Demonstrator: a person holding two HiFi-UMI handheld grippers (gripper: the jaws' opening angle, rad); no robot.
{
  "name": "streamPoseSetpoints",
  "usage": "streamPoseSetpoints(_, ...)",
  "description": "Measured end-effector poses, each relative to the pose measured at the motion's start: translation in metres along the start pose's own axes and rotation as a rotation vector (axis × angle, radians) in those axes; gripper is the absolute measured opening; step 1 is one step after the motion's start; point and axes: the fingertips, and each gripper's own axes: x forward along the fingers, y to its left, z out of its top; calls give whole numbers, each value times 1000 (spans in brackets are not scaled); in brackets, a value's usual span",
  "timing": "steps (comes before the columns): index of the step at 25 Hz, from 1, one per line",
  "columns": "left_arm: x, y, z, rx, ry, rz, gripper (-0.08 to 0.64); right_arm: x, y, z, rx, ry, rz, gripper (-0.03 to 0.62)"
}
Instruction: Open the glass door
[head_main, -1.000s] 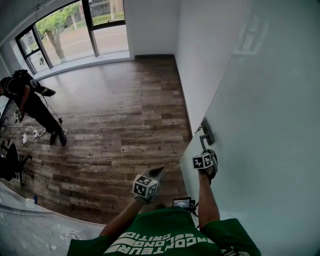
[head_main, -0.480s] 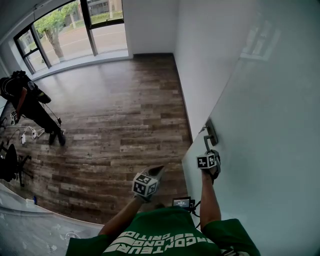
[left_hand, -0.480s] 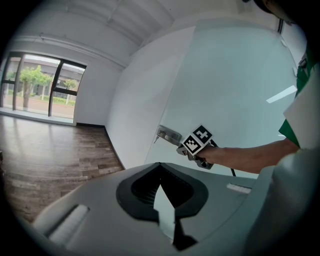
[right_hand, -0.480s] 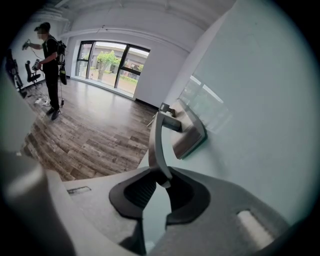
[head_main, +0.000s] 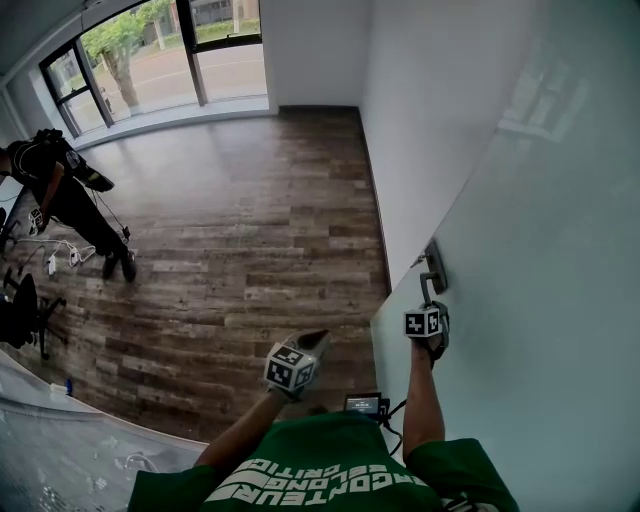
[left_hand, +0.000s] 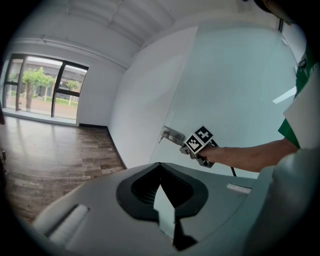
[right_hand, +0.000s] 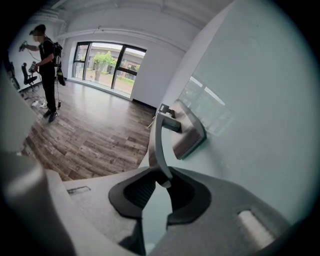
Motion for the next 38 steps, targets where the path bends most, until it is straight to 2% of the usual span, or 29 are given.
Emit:
streamPoseSetpoints(7,-14,3,0,-11,-15,34,17,-9,-4,1,34,-12,5,75)
streamPoseSetpoints(13,-28,3,-2,-28,-29,58,17,-33,-12,7,35,-52,-31,141)
streamPoseSetpoints(17,-47,5,-5,-38,-40,77,17,-67,-10,21,-6,-110,-70,153)
streamPoseSetpoints(20,-63,10,-10,-51,-56,103,17,-95,8,35,-42,-193,-43,153)
streamPoseSetpoints(25,-100,31,-15,-78,-97,174,17,-143,70,68,-114,-357,98,131)
streamPoseSetpoints(29,-138,48,-18,-105,-131,239,17,-183,128,91,-139,-469,246,-6)
streamPoseSetpoints(38,-227,75,-29,-163,-231,368,17,-269,256,108,-206,-590,611,-6)
